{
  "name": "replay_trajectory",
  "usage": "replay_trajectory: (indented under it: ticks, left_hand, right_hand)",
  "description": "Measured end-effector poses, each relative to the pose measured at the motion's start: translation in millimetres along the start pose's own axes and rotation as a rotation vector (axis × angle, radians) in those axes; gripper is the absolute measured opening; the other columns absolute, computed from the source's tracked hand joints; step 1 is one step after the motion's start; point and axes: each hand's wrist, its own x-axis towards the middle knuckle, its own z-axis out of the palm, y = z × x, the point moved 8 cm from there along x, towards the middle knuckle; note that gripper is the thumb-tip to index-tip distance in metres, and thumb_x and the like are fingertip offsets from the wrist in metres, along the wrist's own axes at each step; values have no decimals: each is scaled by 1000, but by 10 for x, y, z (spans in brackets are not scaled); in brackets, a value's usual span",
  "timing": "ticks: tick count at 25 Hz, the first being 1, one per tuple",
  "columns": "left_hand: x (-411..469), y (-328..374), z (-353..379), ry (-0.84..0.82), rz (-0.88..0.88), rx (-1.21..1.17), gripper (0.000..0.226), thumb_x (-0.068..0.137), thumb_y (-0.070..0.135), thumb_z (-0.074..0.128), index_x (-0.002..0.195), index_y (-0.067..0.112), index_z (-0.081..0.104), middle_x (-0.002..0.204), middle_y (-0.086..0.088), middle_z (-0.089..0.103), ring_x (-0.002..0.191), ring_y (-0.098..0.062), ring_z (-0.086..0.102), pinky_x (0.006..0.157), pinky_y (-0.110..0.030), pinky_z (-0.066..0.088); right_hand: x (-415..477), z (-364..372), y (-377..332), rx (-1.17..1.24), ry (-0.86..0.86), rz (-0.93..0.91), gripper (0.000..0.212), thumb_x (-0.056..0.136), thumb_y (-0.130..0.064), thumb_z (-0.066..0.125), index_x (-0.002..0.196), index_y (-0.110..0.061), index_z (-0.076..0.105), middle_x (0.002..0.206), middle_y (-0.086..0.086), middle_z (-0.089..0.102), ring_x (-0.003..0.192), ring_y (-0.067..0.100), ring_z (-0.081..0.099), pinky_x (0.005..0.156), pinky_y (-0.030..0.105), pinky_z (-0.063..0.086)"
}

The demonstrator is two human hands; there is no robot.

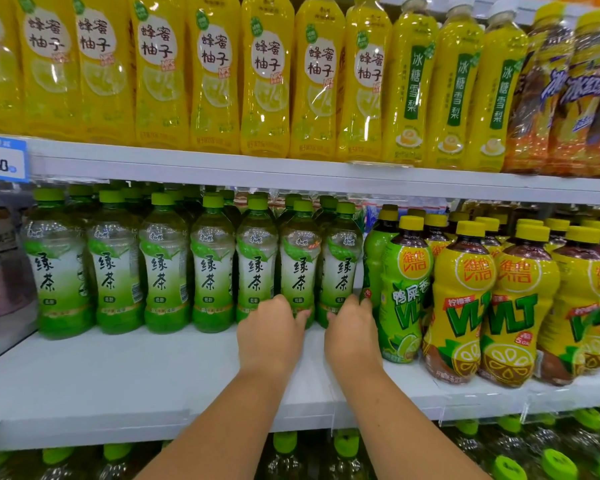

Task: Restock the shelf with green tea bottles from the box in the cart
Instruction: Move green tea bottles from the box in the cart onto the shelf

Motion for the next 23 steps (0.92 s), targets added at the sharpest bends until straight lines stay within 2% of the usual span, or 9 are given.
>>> replay_trajectory:
  ticks: [4,7,9,11,13,15,17,19,23]
  left_hand:
    - [-14,-34,-1,17,-20,-68,40,95,53,53,79,16,54,75,3,58,78,-24,63,60,-30,41]
    - [-23,-117,-10,15,-87,-201,39,93,47,51,71,15,56,69,0,60,67,-25,57,58,-31,43]
    - [-9,-194,36,-37,-124,-294,34,91,42,51,75,14,62,71,-2,63,70,-27,59,61,-33,49]
    - [-26,-240,45,-89,-147,-382,31,91,41,52,100,17,70,83,1,67,84,-26,62,73,-33,51]
    - [-94,-260,62,-188,-165,-497,44,94,41,55,131,17,60,90,9,62,98,-21,60,82,-30,46]
    - [-144,-260,88,-297,-193,-613,55,95,43,57,142,15,49,101,9,60,102,-16,56,87,-29,43]
    - [-153,-330,112,-337,-255,-725,57,94,45,58,142,17,50,115,6,63,108,-15,61,97,-34,47]
    - [-153,-420,145,-332,-323,-843,51,92,44,60,136,19,57,118,4,67,108,-16,64,102,-40,49]
    - [-199,-411,90,-364,-384,-895,36,92,38,61,123,19,67,114,5,70,107,-11,66,99,-33,50]
  right_hand:
    - [-16,-42,-10,17,-1,-8,32,100,-22,55,126,-4,49,127,14,51,112,29,60,90,35,48]
    - [-31,-93,-17,37,14,-21,29,99,-25,55,117,-2,56,121,17,57,107,32,61,88,37,48]
    - [-50,-132,6,115,21,-11,29,99,-27,55,110,0,60,114,19,62,103,35,63,84,38,51]
    - [-66,-151,29,233,26,-2,29,97,-28,54,105,0,61,107,19,66,96,36,65,78,38,54]
    - [-97,-162,28,322,20,4,31,95,-31,54,101,-1,60,101,19,67,90,35,64,73,35,51]
    - [-102,-164,20,373,2,19,33,94,-33,53,101,-2,60,98,17,67,87,33,62,72,34,49]
    - [-124,-179,43,403,-12,54,32,94,-34,52,101,-4,59,96,14,67,86,30,60,71,31,42]
    - [-132,-188,37,424,-26,87,27,96,-33,52,103,-8,58,92,13,68,87,30,60,71,30,37]
    - [-166,-214,32,442,-109,144,42,98,-30,54,131,-6,54,89,2,64,87,21,58,71,26,35]
